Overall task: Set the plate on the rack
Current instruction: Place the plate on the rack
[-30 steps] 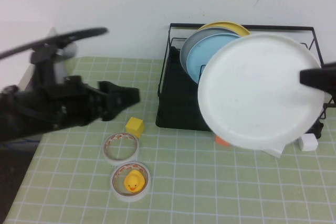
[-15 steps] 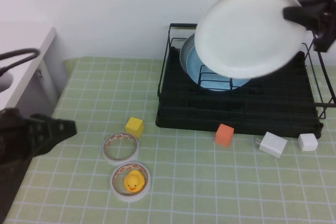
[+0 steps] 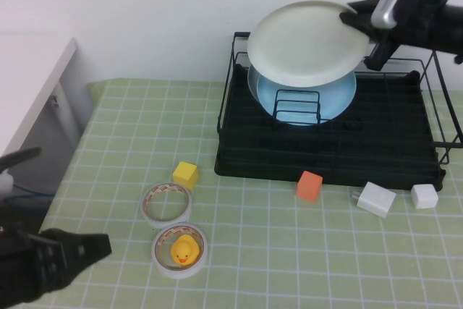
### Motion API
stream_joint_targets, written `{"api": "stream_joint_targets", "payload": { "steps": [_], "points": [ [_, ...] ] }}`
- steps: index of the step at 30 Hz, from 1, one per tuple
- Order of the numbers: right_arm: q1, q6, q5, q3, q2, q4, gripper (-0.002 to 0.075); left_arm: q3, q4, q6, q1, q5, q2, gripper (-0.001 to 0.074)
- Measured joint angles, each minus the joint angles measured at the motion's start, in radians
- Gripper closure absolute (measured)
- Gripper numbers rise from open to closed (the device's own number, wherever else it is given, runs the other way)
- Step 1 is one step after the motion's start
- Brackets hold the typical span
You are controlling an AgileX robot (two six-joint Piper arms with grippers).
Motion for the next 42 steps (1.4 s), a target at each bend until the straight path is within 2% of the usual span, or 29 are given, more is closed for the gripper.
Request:
{"api": "stream_joint_targets", "payload": {
  "steps": [10, 42],
  "points": [
    [0.000, -0.021, -0.015, -0.076, 0.142, 0.014, 0.0644, 0.013, -0.002, 0.000, 0.000, 0.041, -0.002, 0.0735],
    [0.011, -0.178, -0.031, -0.082, 0.134, 0.027, 0.0645, 0.013, -0.001, 0.015, 0.000, 0.051, -0.004, 0.0736]
  ]
}}
